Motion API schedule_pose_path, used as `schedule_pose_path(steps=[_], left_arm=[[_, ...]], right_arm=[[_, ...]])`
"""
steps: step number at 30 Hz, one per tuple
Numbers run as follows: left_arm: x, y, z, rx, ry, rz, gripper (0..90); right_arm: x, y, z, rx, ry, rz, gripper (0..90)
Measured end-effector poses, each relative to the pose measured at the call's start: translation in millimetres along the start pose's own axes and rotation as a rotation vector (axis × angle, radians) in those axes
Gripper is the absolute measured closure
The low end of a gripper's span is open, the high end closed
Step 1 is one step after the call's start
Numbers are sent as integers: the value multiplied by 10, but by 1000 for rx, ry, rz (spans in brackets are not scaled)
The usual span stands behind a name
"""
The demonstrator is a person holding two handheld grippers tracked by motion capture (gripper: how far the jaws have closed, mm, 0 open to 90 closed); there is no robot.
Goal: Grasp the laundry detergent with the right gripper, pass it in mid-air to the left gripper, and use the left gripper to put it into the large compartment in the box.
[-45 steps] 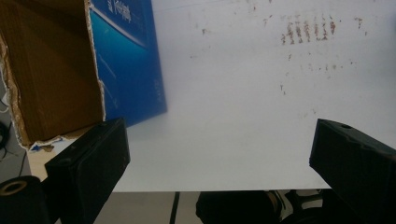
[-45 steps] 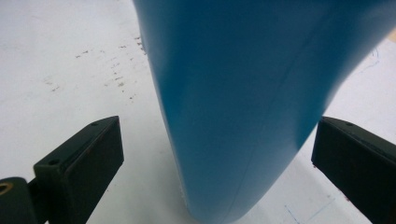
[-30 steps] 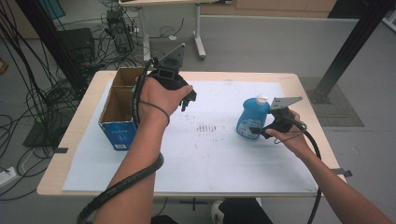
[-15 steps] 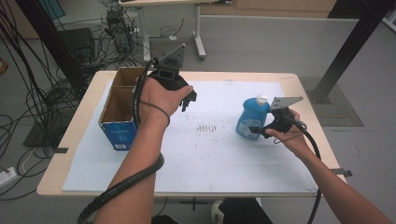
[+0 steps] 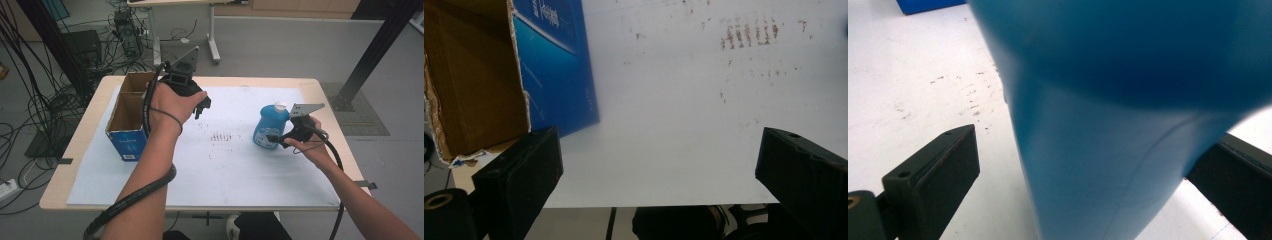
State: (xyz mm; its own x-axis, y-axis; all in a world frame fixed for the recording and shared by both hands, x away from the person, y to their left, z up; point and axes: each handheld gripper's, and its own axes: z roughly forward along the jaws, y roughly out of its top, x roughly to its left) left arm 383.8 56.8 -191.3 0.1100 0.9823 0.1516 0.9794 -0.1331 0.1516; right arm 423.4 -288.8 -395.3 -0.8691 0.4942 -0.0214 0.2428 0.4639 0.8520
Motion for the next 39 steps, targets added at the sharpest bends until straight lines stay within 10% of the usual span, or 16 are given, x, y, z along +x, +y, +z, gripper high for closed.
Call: schedule_pose_path(steps=[39], left_arm=[[-12,-4,-6,-1,-1,-2,54]], right_arm=[[11,20,-21,-9,-10,-20,15]])
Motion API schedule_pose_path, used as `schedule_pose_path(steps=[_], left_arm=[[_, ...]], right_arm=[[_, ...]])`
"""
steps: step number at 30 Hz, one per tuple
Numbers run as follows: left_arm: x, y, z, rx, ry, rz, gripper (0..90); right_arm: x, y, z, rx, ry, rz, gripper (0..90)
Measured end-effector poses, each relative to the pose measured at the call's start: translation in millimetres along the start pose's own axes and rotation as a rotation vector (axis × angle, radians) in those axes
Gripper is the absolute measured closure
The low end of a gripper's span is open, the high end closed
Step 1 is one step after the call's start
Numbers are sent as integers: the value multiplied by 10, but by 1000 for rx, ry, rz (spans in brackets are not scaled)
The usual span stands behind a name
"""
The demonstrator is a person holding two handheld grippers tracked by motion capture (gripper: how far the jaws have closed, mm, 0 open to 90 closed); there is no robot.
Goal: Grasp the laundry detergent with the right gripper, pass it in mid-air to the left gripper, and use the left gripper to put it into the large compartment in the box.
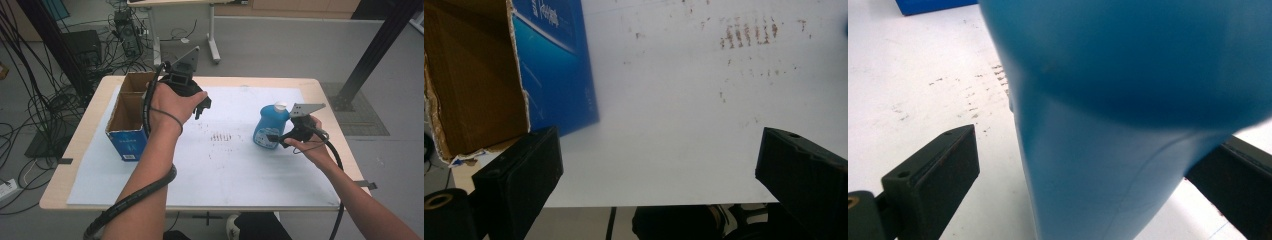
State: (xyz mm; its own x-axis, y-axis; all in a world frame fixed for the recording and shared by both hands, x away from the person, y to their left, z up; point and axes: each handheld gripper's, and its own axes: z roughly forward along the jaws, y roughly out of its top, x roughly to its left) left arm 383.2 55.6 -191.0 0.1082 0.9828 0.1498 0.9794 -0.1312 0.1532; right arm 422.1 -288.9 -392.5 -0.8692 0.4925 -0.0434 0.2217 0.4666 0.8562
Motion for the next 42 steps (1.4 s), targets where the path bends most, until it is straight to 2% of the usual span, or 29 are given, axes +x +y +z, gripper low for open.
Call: schedule_pose_path(steps=[42], left_arm=[[11,-4,6,1,2,2,54]], right_arm=[[18,0,27,-7,6,-2,15]])
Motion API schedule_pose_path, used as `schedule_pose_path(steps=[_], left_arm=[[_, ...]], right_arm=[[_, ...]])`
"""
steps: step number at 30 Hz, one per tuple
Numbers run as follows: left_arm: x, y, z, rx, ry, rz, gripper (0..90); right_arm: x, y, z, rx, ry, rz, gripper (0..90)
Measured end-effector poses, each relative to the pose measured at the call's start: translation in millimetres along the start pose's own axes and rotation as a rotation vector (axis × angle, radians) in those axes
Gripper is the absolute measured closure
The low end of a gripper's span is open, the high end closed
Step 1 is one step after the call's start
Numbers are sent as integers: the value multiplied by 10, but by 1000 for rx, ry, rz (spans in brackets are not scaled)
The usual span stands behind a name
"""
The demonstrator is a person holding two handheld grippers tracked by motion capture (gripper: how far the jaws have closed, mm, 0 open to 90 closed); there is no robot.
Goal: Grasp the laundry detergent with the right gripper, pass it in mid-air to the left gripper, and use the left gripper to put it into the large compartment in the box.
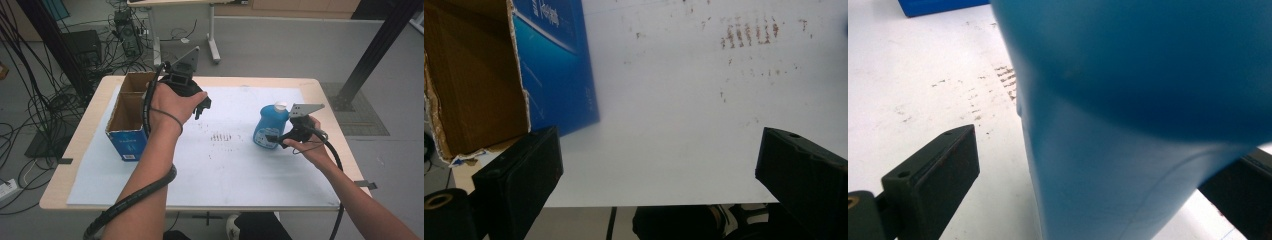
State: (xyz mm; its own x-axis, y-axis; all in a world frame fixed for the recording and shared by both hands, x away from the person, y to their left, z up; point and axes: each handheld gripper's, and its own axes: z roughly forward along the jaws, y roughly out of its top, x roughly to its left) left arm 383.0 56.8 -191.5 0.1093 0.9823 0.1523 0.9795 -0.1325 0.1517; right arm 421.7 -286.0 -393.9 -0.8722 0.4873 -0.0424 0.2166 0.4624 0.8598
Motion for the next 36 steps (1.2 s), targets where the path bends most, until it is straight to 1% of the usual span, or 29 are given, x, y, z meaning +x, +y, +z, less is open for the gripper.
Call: schedule_pose_path(steps=[17,29,33,36], left_arm=[[-4,-1,10,2,0,0,54],[-5,-2,10,3,2,2,54],[-4,-3,9,3,1,0,54],[-1,-6,9,5,2,0,54]], right_arm=[[11,-4,20,-2,1,6,21],[13,-15,31,-3,2,9,42],[11,-20,38,-9,7,11,76],[9,-26,37,-20,9,8,155]])
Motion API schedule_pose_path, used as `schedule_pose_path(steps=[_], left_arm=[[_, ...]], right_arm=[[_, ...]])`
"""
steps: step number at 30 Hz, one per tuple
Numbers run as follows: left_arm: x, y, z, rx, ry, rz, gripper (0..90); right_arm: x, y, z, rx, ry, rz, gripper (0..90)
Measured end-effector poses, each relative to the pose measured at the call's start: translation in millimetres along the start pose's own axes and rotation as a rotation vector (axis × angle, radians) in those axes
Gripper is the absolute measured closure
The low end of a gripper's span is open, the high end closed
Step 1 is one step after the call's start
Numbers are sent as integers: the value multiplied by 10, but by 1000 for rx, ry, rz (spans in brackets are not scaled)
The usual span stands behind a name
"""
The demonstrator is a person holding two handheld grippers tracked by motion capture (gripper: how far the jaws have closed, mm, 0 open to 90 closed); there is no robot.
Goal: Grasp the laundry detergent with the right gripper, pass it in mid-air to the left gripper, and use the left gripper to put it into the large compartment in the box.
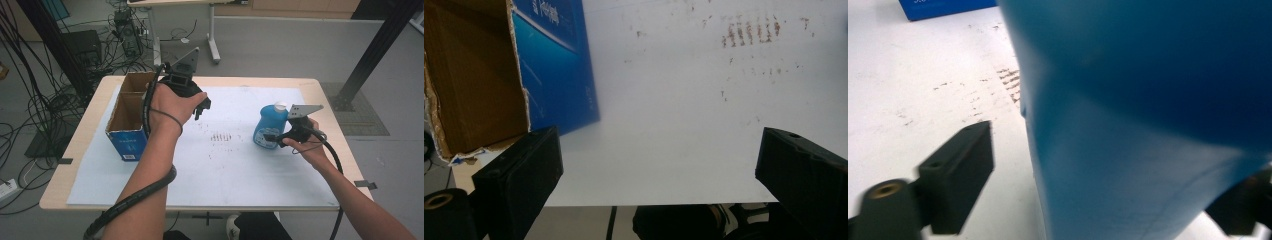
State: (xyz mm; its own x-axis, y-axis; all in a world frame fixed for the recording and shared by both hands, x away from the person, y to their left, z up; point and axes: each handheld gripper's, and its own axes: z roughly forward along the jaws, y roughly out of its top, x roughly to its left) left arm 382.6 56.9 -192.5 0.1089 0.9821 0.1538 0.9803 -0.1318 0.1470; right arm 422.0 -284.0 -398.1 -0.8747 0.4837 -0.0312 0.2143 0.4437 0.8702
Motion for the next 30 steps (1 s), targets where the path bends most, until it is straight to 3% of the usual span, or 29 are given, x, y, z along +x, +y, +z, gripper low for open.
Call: schedule_pose_path(steps=[4,18,30], left_arm=[[5,-4,6,0,1,-3,54],[-20,18,17,5,6,6,54],[-41,41,31,10,11,10,55]], right_arm=[[-17,-12,5,-1,0,2,238],[-62,-45,41,5,15,14,395],[-73,-49,43,5,29,21,416]])
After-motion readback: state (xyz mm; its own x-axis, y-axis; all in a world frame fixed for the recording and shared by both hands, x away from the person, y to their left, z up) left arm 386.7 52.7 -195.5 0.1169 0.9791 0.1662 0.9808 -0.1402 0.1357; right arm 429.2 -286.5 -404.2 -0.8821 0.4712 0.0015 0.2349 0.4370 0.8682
